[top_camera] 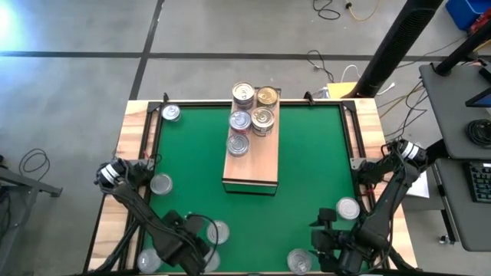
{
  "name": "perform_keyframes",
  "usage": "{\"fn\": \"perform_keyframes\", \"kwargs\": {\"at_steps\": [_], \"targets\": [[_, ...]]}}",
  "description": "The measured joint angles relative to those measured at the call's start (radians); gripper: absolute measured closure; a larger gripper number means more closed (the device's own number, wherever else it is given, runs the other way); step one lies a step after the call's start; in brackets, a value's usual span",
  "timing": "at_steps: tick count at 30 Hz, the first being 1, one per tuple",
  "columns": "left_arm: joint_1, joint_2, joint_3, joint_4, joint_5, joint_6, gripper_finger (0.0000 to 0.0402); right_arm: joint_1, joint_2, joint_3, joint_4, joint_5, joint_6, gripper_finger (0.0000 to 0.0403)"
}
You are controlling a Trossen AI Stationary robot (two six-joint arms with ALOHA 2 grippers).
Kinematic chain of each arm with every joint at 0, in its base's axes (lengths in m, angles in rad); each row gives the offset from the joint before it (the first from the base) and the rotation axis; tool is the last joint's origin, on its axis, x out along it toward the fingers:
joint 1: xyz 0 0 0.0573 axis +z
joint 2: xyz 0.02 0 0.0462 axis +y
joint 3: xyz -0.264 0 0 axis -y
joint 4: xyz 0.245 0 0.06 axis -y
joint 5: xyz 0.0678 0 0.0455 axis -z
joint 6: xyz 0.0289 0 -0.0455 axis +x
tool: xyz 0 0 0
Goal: Stack canned seafood by type on shelf
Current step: Stack the yellow blue tuna can on top of the other yellow blue tuna can on the shelf
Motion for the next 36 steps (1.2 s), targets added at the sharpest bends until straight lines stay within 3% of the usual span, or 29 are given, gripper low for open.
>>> {"fn": "perform_keyframes", "kwargs": {"at_steps": [4, 13, 20, 27, 31, 36], "targets": [[0.005, 0.016, -0.039, 0.017, 0.034, -0.020, 0.0107, 0.007, 0.000, -0.002, -0.002, 0.000, -0.001, 0.0029], [0.062, 0.018, -0.184, 0.245, 0.018, 0.090, 0.0107, 0.009, 0.000, -0.040, -0.022, 0.001, 0.012, 0.0029], [0.124, 0.018, -0.271, 0.453, -0.140, 0.214, 0.0107, 0.003, 0.000, -0.102, -0.117, 0.002, 0.202, 0.0029], [0.220, 0.032, -0.351, 0.785, -0.245, 0.426, 0.0107, -0.017, 0.000, -0.155, -0.189, 0.021, 0.236, 0.0029], [0.243, 0.082, -0.328, 0.879, -0.315, 0.525, 0.0107, -0.015, -0.001, -0.208, -0.076, 0.047, 0.154, 0.0029], [0.245, 0.170, -0.209, 0.879, -0.377, 0.626, 0.0107, -0.001, -0.001, -0.301, 0.228, 0.108, -0.065, 0.0029]]}}
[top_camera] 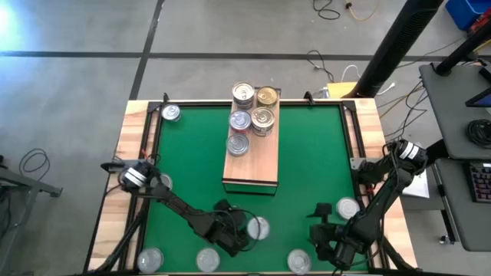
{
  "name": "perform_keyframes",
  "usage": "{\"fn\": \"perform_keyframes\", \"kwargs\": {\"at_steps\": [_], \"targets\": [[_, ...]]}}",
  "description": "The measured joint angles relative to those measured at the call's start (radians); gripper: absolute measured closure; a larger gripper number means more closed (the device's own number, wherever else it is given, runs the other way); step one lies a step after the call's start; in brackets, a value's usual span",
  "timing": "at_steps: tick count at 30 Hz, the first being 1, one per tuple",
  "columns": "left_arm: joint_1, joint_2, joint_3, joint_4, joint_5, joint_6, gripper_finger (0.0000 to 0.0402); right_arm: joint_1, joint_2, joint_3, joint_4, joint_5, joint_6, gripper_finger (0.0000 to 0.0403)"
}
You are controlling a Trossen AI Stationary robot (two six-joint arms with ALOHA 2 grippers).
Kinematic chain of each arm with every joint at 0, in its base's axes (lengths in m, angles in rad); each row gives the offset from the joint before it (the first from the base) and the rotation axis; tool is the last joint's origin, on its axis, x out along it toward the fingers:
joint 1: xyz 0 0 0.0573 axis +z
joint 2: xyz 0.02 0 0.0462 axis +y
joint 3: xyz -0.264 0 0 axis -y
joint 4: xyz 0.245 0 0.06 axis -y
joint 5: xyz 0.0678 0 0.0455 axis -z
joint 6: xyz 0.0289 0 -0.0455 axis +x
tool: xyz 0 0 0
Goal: Stack canned seafood by type on shelf
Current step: Stack the yellow blue tuna can on top of the other yellow blue tuna can on the shelf
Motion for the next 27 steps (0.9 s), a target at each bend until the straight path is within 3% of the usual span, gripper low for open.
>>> {"fn": "perform_keyframes", "kwargs": {"at_steps": [7, 14, 21, 27], "targets": [[0.011, 0.151, 0.202, 0.010, -0.015, 0.075, 0.0107, -0.006, 0.000, -0.128, 0.444, 0.023, -0.276, 0.0029], [0.015, 0.254, 0.350, 0.017, -0.047, 0.115, 0.0107, -0.020, 0.000, -0.278, 0.731, 0.103, -0.337, 0.0029], [0.040, 0.265, 0.390, 0.038, -0.040, 0.172, 0.0107, -0.079, 0.000, -0.400, 0.990, 0.048, -0.393, 0.0028], [0.061, 0.266, 0.372, 0.094, -0.040, 0.192, 0.0107, -0.140, 0.013, -0.424, 1.071, -0.028, -0.441, 0.0028]]}}
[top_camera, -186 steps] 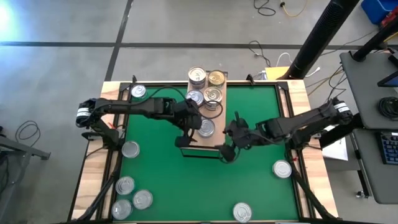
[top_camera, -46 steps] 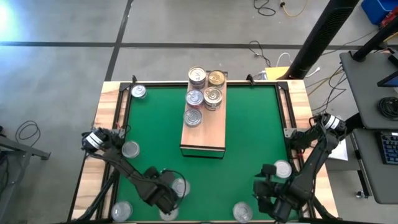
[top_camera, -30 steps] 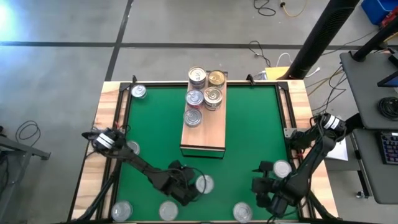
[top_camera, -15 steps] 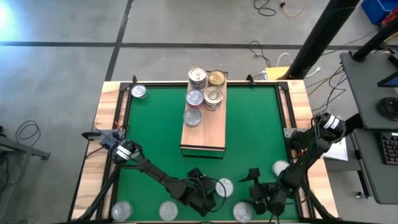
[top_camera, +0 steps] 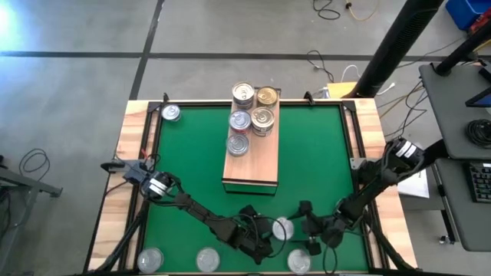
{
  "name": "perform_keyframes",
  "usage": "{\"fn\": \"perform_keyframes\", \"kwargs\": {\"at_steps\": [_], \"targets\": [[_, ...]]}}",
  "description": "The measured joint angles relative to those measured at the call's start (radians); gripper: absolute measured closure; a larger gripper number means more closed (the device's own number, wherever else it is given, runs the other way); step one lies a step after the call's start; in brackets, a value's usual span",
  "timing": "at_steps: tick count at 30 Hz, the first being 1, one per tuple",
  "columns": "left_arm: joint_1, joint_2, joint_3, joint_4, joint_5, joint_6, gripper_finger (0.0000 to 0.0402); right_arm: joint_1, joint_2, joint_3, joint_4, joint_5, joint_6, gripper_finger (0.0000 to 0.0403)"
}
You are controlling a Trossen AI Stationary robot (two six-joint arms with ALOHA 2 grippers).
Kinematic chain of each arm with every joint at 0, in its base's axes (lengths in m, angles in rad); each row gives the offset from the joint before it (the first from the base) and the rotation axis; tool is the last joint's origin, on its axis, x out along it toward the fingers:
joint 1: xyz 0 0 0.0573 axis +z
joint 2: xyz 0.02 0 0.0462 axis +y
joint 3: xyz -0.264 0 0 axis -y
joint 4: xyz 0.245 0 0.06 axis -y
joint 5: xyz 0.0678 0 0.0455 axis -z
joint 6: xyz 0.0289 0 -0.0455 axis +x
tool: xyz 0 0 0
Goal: Stack canned seafood by type on shelf
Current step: Stack the yellow blue tuna can on top of the other yellow blue tuna can on the shelf
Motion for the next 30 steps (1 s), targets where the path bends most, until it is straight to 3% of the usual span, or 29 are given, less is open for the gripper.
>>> {"fn": "perform_keyframes", "kwargs": {"at_steps": [14, 25, 30], "targets": [[0.023, 0.000, -0.028, 0.121, -0.003, 0.085, 0.0107, -0.089, 0.128, 0.015, 0.165, -0.023, -0.125, 0.0028], [0.021, 0.000, -0.029, 0.107, 0.020, 0.086, 0.0107, -0.085, 0.014, 0.011, 0.140, 0.009, -0.257, 0.0028], [0.010, -0.019, 0.001, -0.027, 0.095, 0.100, 0.0107, -0.085, -0.031, 0.011, 0.132, -0.041, -0.293, 0.0028]]}}
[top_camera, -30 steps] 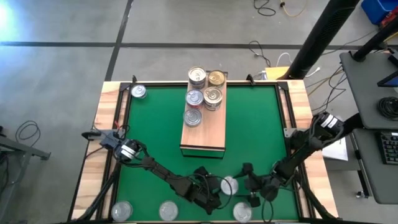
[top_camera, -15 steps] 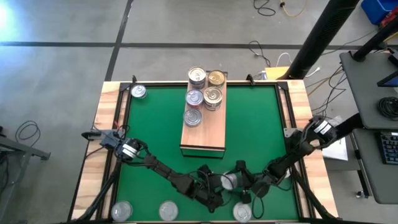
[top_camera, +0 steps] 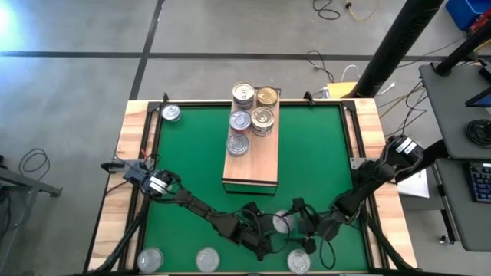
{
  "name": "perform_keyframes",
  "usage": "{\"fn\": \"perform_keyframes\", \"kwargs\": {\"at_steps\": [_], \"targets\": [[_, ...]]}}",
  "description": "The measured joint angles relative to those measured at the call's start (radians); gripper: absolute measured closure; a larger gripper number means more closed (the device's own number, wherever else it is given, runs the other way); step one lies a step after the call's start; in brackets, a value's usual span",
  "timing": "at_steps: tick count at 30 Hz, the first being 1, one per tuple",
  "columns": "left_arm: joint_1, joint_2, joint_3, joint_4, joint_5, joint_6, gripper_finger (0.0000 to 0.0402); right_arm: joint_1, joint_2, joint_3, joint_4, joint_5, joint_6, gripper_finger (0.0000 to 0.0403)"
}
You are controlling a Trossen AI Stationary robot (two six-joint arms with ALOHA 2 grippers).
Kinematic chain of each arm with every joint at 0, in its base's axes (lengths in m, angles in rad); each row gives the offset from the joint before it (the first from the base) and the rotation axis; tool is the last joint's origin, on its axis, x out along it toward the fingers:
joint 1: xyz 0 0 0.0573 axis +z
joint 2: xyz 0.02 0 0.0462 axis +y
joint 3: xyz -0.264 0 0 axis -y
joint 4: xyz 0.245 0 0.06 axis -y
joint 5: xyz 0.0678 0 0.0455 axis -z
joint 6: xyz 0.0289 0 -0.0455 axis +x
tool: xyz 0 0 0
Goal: Stack canned seafood by type on shelf
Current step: Stack the yellow blue tuna can on top of the other yellow blue tuna can on the shelf
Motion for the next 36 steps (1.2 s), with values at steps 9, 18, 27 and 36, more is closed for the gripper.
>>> {"fn": "perform_keyframes", "kwargs": {"at_steps": [9, 18, 27, 36], "targets": [[-0.004, -0.005, 0.076, -0.201, 0.047, 0.052, 0.0107, -0.032, -0.122, 0.000, -0.198, -0.008, 0.072, 0.0020], [0.027, -0.010, 0.058, -0.186, 0.063, 0.064, 0.0107, -0.081, -0.177, -0.012, -0.395, -0.111, 0.176, 0.0003], [0.047, -0.003, 0.053, -0.127, 0.005, 0.065, 0.0108, -0.061, -0.035, -0.066, -0.204, -0.148, 0.166, 0.0003], [0.077, -0.003, 0.040, -0.071, -0.005, 0.113, 0.0130, -0.072, 0.172, -0.053, 0.150, -0.099, 0.057, 0.0001]]}}
